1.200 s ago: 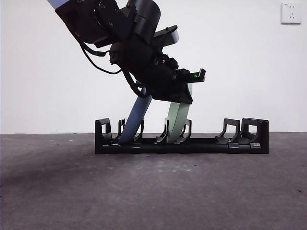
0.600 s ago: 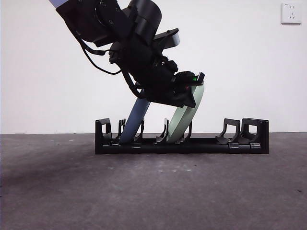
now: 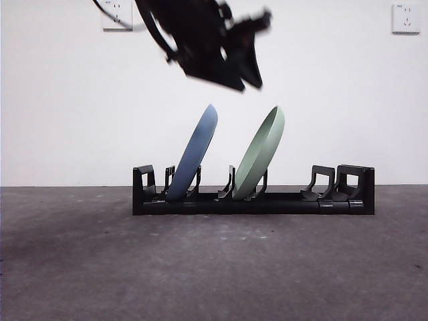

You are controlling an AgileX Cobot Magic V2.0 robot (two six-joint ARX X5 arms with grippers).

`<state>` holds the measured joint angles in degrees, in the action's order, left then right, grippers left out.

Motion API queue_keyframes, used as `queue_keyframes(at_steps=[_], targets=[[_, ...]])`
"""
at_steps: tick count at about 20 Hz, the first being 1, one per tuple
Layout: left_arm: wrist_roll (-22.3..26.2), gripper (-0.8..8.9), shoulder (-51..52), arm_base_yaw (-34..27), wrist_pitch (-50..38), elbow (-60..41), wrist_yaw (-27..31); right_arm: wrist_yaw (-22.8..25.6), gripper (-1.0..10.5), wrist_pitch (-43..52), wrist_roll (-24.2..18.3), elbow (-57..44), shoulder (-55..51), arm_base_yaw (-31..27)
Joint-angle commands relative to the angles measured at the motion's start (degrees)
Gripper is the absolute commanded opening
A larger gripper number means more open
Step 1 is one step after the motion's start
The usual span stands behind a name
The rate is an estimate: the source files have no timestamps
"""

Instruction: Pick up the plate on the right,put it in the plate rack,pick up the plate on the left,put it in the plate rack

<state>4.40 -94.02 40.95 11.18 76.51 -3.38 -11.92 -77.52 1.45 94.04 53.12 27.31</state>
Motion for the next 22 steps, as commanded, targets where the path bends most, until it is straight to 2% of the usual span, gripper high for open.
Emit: queue_keyframes(at_steps=[1,7,11,13,14,15,16,17,22], targets=[[-0.33,1.66,7.41,0.85,7.85,0.20,-1.05,0.15,2.2,-1.29,-1.55,-0.20,0.15,0.00],[-0.37,1.61,27.30,1.44,26.91,0.20,-7.17,-0.04,2.2,-1.31,-2.27,-0.59,1.11,0.04],[-0.37,1.55,37.51,1.46,34.51,0.20,-7.56,-0.46,2.2,-1.33,-2.78,-2.73,1.11,0.04],[-0.37,1.45,40.96,1.46,36.48,0.20,-7.54,-1.62,2.2,-1.33,-2.82,-4.55,1.09,0.04],[-0.37,0.79,42.32,1.46,37.31,0.20,-7.56,-1.95,2.0,-1.33,-2.82,-5.53,1.09,0.04],[-0.33,-0.10,43.25,1.46,38.01,0.20,-7.54,-2.29,1.2,-1.33,-3.04,-6.56,1.09,0.04],[-0.35,-0.08,43.98,1.46,38.62,0.20,-7.54,-2.91,0.3,-1.33,-3.26,-7.61,1.09,0.04],[-0.35,-0.08,44.33,1.46,39.10,0.20,-7.54,-3.32,-0.2,-1.33,-3.52,-8.55,1.14,0.04],[-0.35,-0.06,44.52,1.46,41.03,0.20,-7.52,-3.48,-0.1,-1.31,-3.54,-10.86,1.14,0.04]])
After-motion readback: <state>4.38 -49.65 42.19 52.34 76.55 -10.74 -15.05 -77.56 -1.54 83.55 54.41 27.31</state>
